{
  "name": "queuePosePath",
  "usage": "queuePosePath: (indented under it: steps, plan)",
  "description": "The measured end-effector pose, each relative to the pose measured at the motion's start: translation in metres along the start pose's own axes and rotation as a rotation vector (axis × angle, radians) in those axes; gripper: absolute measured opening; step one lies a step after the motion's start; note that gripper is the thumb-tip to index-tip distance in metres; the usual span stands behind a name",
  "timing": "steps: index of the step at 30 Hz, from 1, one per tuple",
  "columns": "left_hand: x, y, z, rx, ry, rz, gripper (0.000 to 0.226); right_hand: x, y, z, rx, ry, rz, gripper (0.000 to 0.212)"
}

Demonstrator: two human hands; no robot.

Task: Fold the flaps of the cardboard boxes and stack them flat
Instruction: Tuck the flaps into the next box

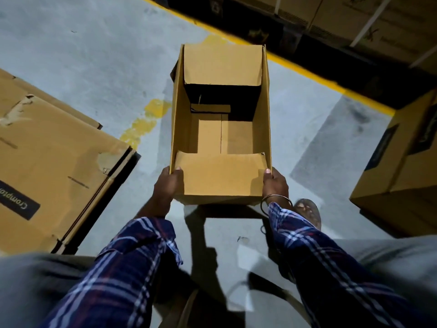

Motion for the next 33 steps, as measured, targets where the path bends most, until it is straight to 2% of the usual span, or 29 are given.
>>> queuePosePath:
  steps: [5, 9, 15, 18, 21, 22, 24, 26, 29, 31, 33]
  plan:
    - [0.006, 0.01, -0.004, 0.021, -0.098, 0.037, 0.056, 0.004, -0.006, -0.003, -0.033, -0.01, 0.004, 0.045]
    - [0.005, 0.011, -0.001, -0.015, -0.005, 0.026, 0.065, 0.001, -0.002, 0.0, -0.045, 0.012, -0.011, 0.049]
    - [0.022, 0.028, -0.011, -0.05, 0.034, -0.046, 0.052, -0.005, -0.011, -0.008, -0.16, -0.009, 0.031, 0.058]
    - [0.039, 0.042, -0.021, -0.033, -0.053, -0.054, 0.066, -0.02, -0.017, -0.008, -0.08, 0.094, -0.057, 0.066]
    - [0.07, 0.062, -0.043, 0.05, -0.173, 0.041, 0.071, -0.051, -0.005, -0.002, 0.104, 0.291, -0.366, 0.058]
    - [0.084, 0.07, -0.052, 0.068, -0.227, 0.093, 0.073, -0.06, -0.001, 0.004, 0.117, 0.338, -0.472, 0.055]
    - [0.115, 0.085, -0.07, 0.059, -0.348, 0.241, 0.07, -0.077, 0.005, 0.021, 0.031, 0.406, -0.608, 0.051]
    - [0.142, 0.104, -0.088, -0.016, -0.502, 0.365, 0.066, -0.084, 0.0, 0.04, -0.11, 0.533, -0.605, 0.051]
    - [0.164, 0.142, -0.118, -0.111, -0.669, 0.483, 0.064, -0.083, -0.01, 0.055, -0.272, 0.744, -0.499, 0.06]
    - [0.164, 0.163, -0.137, -0.102, -0.661, 0.54, 0.06, -0.085, -0.009, 0.056, -0.293, 0.751, -0.48, 0.059]
    - [0.156, 0.176, -0.147, -0.118, -0.621, 0.532, 0.061, -0.094, -0.004, 0.049, -0.243, 0.675, -0.523, 0.051]
Point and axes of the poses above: each hand's wrist, its own y-axis away from the middle knuckle, its own z-axis out of the palm, x = y × z, the point moved 4 cm from there along -y, towards the middle knuckle, and after that the axes turned 10 degrees about -y, right-handed, at the moved point
